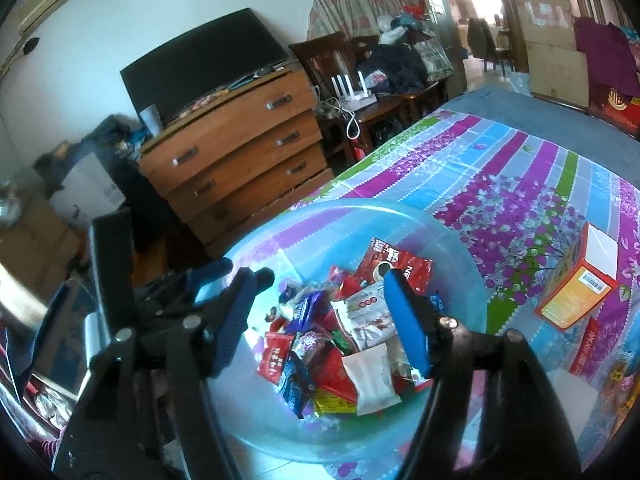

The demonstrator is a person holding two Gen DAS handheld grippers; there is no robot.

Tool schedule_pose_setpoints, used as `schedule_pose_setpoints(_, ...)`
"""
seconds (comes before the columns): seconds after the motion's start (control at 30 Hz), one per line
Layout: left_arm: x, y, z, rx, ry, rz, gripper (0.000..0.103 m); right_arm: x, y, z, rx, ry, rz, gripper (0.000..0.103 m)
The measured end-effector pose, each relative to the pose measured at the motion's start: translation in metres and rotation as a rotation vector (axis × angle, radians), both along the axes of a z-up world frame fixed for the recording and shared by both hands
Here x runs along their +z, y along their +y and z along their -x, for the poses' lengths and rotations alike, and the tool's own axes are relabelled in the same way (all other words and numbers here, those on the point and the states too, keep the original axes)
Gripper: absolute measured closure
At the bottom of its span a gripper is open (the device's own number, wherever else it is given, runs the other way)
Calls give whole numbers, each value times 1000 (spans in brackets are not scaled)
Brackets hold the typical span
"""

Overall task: Organize snacks
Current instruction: 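Move both tools away from the bowl back over the snack pile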

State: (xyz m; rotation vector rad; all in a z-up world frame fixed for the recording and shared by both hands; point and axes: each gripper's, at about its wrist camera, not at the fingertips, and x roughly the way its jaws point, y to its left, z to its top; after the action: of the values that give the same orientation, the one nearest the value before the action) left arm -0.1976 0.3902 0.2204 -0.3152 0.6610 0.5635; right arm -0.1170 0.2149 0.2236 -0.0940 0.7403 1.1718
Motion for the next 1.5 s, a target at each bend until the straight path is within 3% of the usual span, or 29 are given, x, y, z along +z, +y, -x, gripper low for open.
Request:
schedule_pose_setpoints(0.2,9,-7,-3,-20,-8,-10,39,8,-20,7,3,9,-28,34)
schedule_pose_setpoints(0.27,14,-13,-3,-32,-16,-15,39,9,-32,10,0,10,-43,28)
schedule_pose_setpoints(0.43,34,-52,-4,-127,-59,-58,40,4,-83,17,-50,-2,-63,27)
schedule_pose_setpoints(0.6,56,-133,-15,-324,-112,-117,39,-19,-161,20,-181,-11,-44,27)
schedule_pose_setpoints(0.7,61,-195,-27,-482,-127,-128,39,-46,-215,15,-292,13,-6,26)
schedule_pose_setpoints(0.77,55,-234,-34,-585,-128,-121,38,-77,-257,5,-391,67,47,19)
schedule_pose_setpoints(0.93,-2,-340,-70,-829,-18,-83,32,-147,-354,-22,-606,183,174,19)
schedule_pose_setpoints(1.1,-94,-399,-123,-908,173,-41,32,-189,-413,-50,-722,227,253,19)
schedule_pose_setpoints(1.2,-140,-407,-155,-865,246,6,32,-203,-426,-72,-747,212,289,17)
schedule_pose_setpoints(1.3,-172,-404,-182,-775,260,19,33,-210,-430,-93,-753,203,302,15)
schedule_pose_setpoints(1.4,-186,-402,-199,-711,252,31,33,-217,-429,-109,-758,188,293,11)
schedule_pose_setpoints(1.5,-196,-396,-212,-669,258,47,30,-222,-424,-121,-747,170,294,0)
